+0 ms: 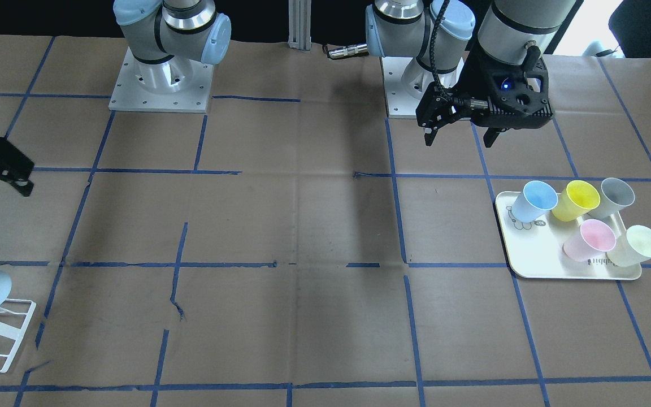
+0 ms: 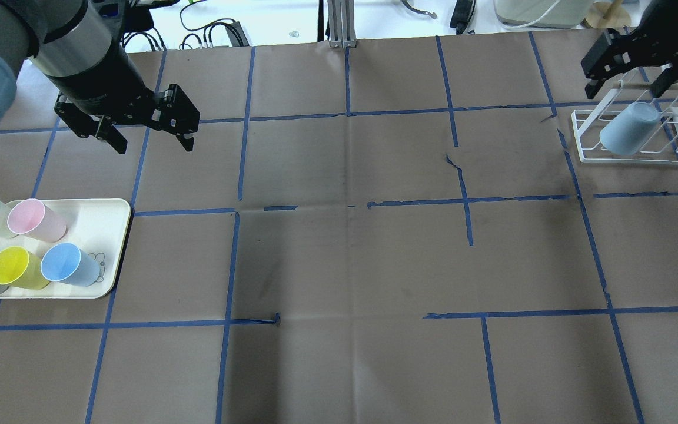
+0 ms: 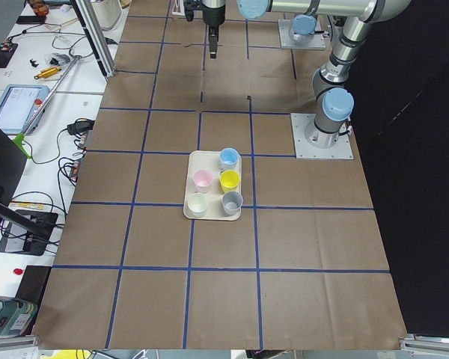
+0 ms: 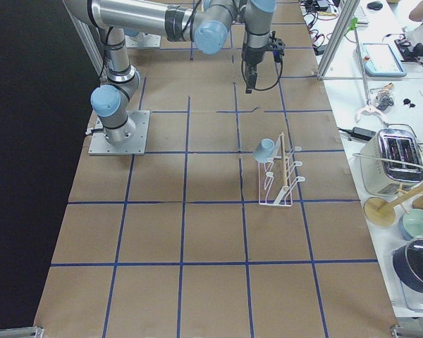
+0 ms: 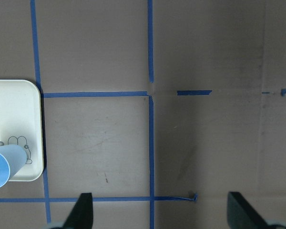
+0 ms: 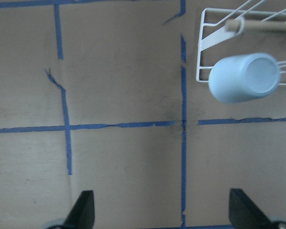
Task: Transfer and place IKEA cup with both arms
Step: 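Move the right gripper over the light blue cup on the wire rack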
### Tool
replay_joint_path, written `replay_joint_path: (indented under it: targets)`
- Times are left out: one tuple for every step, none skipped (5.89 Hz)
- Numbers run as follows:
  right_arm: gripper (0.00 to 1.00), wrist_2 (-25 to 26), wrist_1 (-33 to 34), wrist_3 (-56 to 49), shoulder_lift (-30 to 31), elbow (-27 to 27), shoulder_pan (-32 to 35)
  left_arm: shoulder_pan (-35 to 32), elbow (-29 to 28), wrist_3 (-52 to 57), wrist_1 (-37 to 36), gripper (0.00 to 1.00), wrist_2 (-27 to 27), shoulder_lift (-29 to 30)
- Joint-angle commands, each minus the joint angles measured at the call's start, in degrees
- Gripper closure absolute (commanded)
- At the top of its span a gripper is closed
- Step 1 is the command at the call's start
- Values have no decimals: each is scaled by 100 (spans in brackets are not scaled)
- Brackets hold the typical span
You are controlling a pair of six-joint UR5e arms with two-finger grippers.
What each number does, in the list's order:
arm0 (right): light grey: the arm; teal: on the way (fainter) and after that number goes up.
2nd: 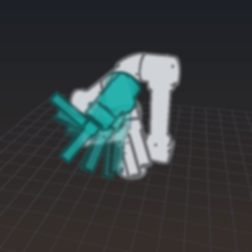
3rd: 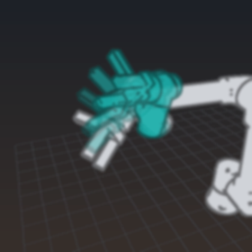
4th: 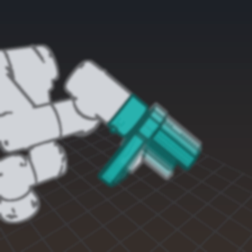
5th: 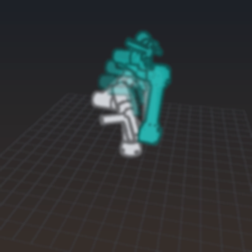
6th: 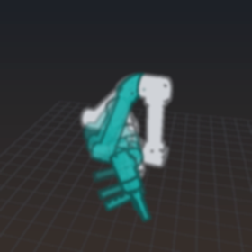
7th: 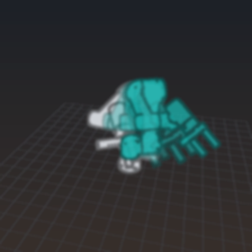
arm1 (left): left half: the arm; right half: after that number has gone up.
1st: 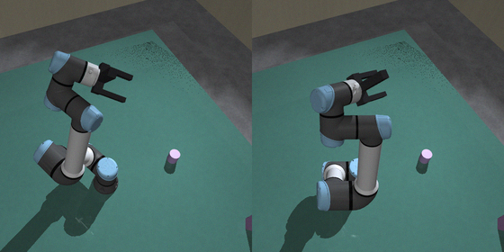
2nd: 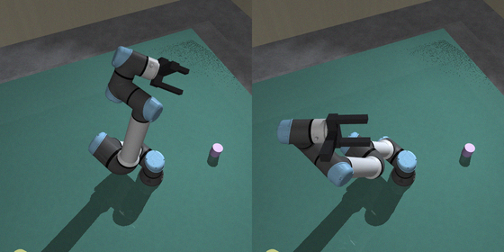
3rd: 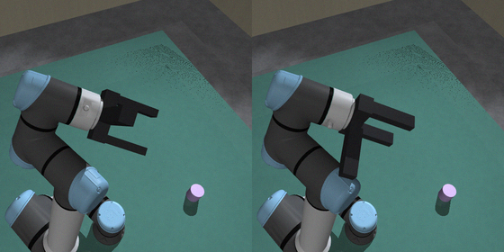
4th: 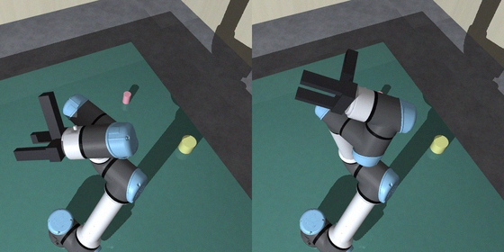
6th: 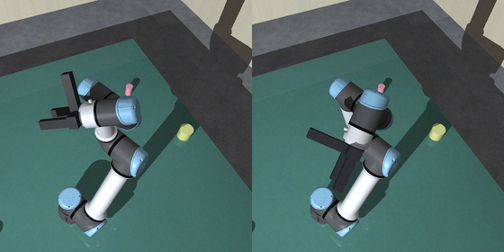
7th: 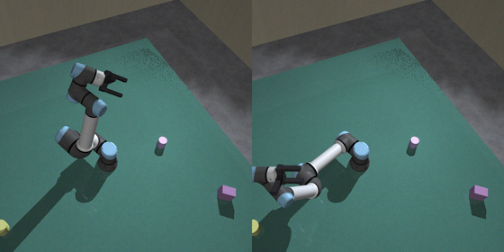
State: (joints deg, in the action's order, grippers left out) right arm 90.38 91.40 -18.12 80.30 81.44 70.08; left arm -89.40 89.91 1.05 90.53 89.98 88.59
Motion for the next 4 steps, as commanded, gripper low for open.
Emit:
replay_joint_path:
  targets:
    - [0,15,314,-1039,-801,-609,-844,1,0,0,0,2,2,0]
    - [0,15,447,-1235,-1136,-777,-969,1,0,0,0,2,2,0]
    - [0,-55,466,-1159,-1201,-709,-970,1,0,0,0,2,2,0]
    - [0,-64,484,-1158,-1340,-578,-909,1,0,0,0,2,2,0]
